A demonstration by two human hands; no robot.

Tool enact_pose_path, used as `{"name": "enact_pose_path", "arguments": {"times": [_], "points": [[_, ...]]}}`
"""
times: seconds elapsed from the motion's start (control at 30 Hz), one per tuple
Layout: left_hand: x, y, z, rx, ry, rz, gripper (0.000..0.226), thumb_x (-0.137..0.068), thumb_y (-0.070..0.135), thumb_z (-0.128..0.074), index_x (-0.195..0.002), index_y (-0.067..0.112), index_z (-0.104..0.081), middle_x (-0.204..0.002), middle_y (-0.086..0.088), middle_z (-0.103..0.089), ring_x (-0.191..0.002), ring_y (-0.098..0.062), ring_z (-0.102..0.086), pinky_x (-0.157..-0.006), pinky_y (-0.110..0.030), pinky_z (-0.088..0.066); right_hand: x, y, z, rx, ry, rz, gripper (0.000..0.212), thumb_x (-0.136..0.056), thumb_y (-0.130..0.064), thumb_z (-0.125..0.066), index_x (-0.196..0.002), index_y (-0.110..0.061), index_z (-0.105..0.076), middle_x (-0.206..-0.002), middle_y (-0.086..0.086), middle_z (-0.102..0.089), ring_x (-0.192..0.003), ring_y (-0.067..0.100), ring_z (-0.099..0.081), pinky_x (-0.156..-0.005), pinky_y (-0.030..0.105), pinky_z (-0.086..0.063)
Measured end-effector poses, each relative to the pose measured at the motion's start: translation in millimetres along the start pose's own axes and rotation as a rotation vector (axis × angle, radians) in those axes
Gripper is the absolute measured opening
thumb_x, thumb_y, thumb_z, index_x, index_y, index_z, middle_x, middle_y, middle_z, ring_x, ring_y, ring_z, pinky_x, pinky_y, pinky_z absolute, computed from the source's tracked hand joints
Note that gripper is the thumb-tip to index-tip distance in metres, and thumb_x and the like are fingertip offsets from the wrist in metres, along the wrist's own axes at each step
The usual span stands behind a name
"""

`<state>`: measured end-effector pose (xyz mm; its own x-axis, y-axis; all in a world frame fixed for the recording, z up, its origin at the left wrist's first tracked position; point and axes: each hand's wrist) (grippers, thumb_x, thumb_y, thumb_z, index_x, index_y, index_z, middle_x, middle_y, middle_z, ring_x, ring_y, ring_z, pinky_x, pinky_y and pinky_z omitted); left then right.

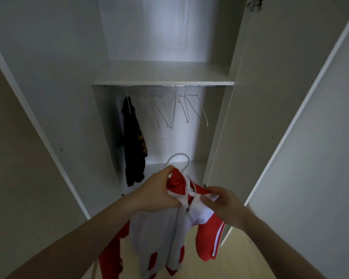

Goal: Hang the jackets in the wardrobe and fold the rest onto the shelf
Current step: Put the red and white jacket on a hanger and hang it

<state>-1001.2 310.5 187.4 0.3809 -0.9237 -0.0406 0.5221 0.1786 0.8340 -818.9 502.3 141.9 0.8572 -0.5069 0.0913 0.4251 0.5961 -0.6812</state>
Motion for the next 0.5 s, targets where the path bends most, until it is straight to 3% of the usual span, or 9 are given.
{"name": "enact_pose_path", "arguments": {"times": [0.13, 0.27, 0.4, 0.5], "points": [[-31.1, -19.2, 27.2, -0.048, -0.033, 0.020, 0.057, -0.070, 0.030, -0.089, -0.111, 0.043, -0.052, -0.102, 0.020, -0.067, -0.095, -0.001, -0.068, -0.081, -0.019, -0.057, -47.7, -14.0, -6.2, 0.126, -0.025, 0.167, 0.011, -0.103, -0.037, -0.060, -0.107, -0.037, -0.071, -0.096, -0.028, -0.066, -0.094, -0.007, -0.063, -0.083, 0.012, -0.047], [-62.1, -33.8, 48.9, -0.057, -0.001, 0.081, 0.052, -0.076, 0.026, -0.081, -0.116, 0.040, -0.050, -0.102, 0.014, -0.065, -0.094, -0.007, -0.068, -0.089, -0.031, -0.060, -95.7, -32.1, -8.2, 0.141, -0.082, 0.301, 0.016, -0.104, -0.031, -0.060, -0.106, -0.023, -0.074, -0.094, -0.011, -0.071, -0.087, 0.007, -0.066, -0.079, 0.022, -0.052], [-86.7, -51.6, 84.7, -0.073, 0.054, 0.134, 0.055, -0.076, 0.040, -0.083, -0.121, 0.038, -0.053, -0.113, 0.015, -0.064, -0.098, -0.015, -0.070, -0.088, -0.033, -0.060, -152.2, -36.4, -4.4, 0.014, 0.056, 0.280, 0.013, -0.102, -0.018, -0.063, -0.098, -0.022, -0.075, -0.079, -0.016, -0.066, -0.077, 0.001, -0.062, -0.068, 0.009, -0.042], [-98.5, -74.7, 120.5, -0.201, 0.100, 0.235, 0.027, -0.089, 0.046, -0.073, -0.112, 0.044, -0.058, -0.102, 0.025, -0.065, -0.089, 0.001, -0.066, -0.074, -0.022, -0.055, -199.8, -27.3, 7.1, -0.116, 0.129, 0.214, 0.015, -0.102, -0.014, -0.060, -0.095, -0.019, -0.072, -0.070, -0.011, -0.063, -0.067, -0.001, -0.059, -0.062, 0.009, -0.042]]}}
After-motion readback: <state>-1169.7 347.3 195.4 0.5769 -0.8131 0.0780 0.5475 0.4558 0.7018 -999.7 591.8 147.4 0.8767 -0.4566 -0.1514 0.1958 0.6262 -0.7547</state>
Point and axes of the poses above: each hand's wrist, its own x-axis away from the middle knuckle, its own z-axis out of the back of the hand, y = z × x
